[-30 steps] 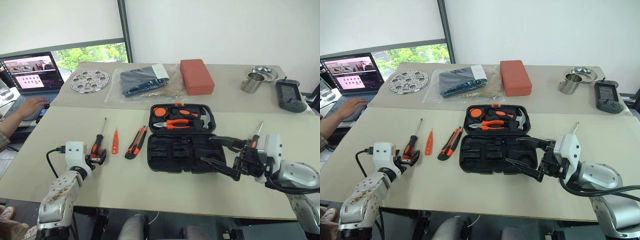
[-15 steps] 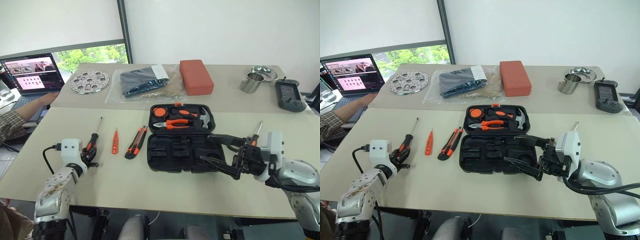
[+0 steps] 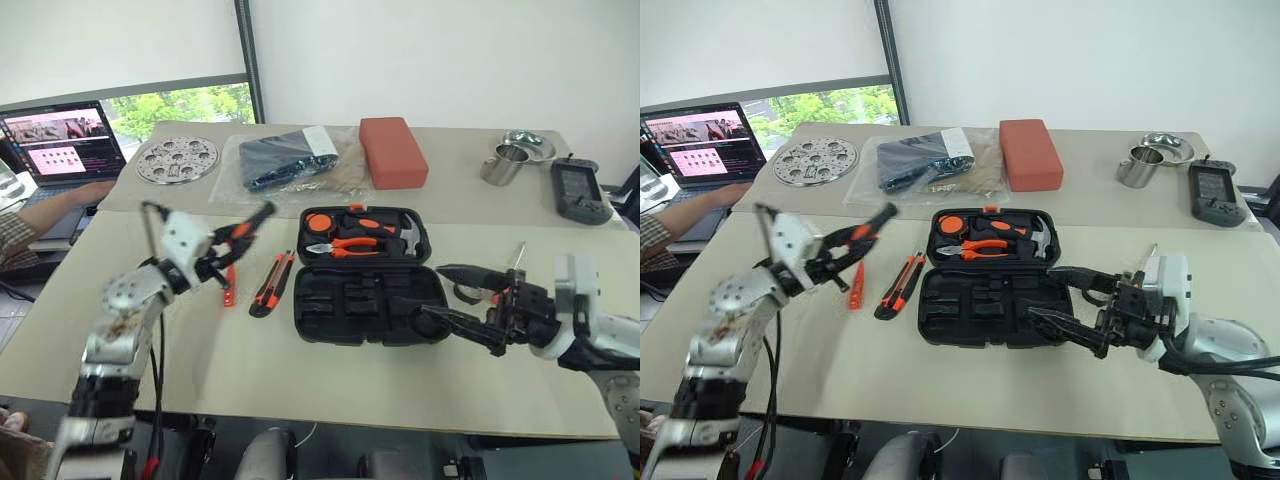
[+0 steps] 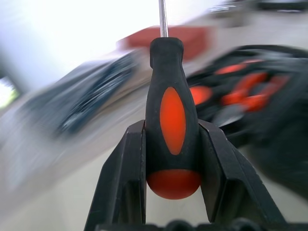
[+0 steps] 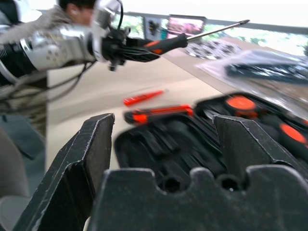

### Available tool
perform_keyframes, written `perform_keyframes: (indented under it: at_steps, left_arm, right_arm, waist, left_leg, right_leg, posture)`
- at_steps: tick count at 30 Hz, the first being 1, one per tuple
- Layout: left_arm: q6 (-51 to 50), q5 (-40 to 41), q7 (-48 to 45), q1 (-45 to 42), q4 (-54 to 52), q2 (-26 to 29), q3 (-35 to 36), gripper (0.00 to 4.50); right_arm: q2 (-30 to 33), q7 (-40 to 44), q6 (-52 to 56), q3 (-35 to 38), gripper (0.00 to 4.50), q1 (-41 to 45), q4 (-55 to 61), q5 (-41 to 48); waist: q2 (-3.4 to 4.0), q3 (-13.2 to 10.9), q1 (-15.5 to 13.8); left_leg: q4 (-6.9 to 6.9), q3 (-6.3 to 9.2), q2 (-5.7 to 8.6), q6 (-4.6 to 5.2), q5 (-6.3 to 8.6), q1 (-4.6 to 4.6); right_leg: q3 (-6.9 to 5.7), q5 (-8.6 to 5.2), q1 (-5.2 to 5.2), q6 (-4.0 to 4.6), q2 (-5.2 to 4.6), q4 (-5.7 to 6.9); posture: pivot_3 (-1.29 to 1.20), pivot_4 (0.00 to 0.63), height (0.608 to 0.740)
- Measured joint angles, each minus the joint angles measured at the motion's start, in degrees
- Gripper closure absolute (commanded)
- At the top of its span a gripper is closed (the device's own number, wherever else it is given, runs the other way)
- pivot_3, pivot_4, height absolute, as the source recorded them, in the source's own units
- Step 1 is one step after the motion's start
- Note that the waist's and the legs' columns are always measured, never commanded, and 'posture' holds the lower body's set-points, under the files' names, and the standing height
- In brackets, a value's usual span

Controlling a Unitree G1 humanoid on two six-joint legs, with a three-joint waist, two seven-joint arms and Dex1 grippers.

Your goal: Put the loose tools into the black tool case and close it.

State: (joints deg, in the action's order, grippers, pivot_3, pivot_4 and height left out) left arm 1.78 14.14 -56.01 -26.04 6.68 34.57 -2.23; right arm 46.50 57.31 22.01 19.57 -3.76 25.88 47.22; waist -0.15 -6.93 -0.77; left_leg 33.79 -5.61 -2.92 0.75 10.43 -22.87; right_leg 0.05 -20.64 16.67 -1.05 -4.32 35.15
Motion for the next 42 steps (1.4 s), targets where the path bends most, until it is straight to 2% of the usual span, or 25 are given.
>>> perform_keyframes:
  at_steps: [2,5,10,13,19,25,42]
  left_arm:
    - [6.22,-3.08,-7.73,-7.53,8.9,-0.43,-5.42,3.56]
    - [12.59,-6.46,-13.14,-14.36,18.73,-2.13,-9.48,3.56]
    - [21.77,-12.09,-17.06,-23.74,35.72,-7.62,-14.04,3.56]
    - [22.36,-13.32,-17.42,-25.26,40.5,-8.83,-14.39,3.56]
    - [23.81,-15.51,-18.27,-26.14,45.56,-10.17,-14.54,3.56]
    - [23.15,-18.62,-13.69,-28.42,49.02,-11.86,-14.6,3.56]
    - [22.62,-19.89,-14.7,-28.72,49.45,-12.43,-14.72,3.56]
  right_arm:
    - [0.16,0.18,-0.01,0.11,0.69,-0.09,-0.46,-0.91]
    - [0.08,0.05,0.0,0.8,0.69,-1.43,-0.42,-0.96]
    - [-0.13,-1.45,-0.02,3.1,0.69,-6.85,1.25,-2.55]
    - [-0.12,-2.56,-0.02,4.61,0.69,-9.9,1.7,-4.27]
    - [-1.21,-3.72,-0.21,6.21,0.69,-12.98,2.32,-6.42]
    - [-2.27,-4.52,-0.61,6.13,0.69,-12.91,2.89,-7.92]
    - [-2.57,-4.86,-0.62,5.77,0.69,-11.2,2.89,-8.89]
  waist:
    - [-0.02,-0.01,0.0]
    - [-0.02,-0.01,0.18]
    - [-0.13,-0.08,-0.03]
    - [-0.2,-0.13,0.13]
    - [-0.3,-0.2,0.28]
    - [-0.35,-0.22,0.14]
    - [-0.34,-0.22,0.18]
  left_leg:
    - [0.02,-0.07,0.0,0.01,-0.03,-0.11]
    - [0.07,-0.18,0.09,0.04,-0.04,-0.35]
    - [0.13,-0.18,0.02,0.04,-0.04,-0.44]
    - [0.13,-0.17,-0.05,0.03,-0.05,-0.45]
    - [0.16,-0.13,-0.07,-0.13,-0.18,-0.39]
    - [0.19,-0.08,-0.03,-0.07,-0.29,-0.4]
    - [0.19,-0.04,-0.02,-0.17,-0.4,-0.38]
  right_leg:
    - [-0.08,0.01,0.2,0.0,0.1,0.03]
    - [0.12,0.02,0.54,-0.03,0.27,0.13]
    - [0.73,0.02,0.63,-0.06,0.69,0.15]
    - [0.94,0.01,0.65,-0.06,0.83,0.15]
    - [1.04,0.01,0.74,-0.06,0.88,0.45]
    - [1.14,0.01,0.8,-0.07,0.88,0.65]
    - [1.15,0.01,0.84,-0.06,0.9,0.81]
  posture:
    - [0.0,0.15,0.74]
    - [0.0,0.15,0.74]
    - [0.0,0.15,0.74]
    - [0.0,0.15,0.74]
    - [0.0,0.15,0.74]
    - [0.0,0.15,0.74]
    - [0.0,0.15,0.74]
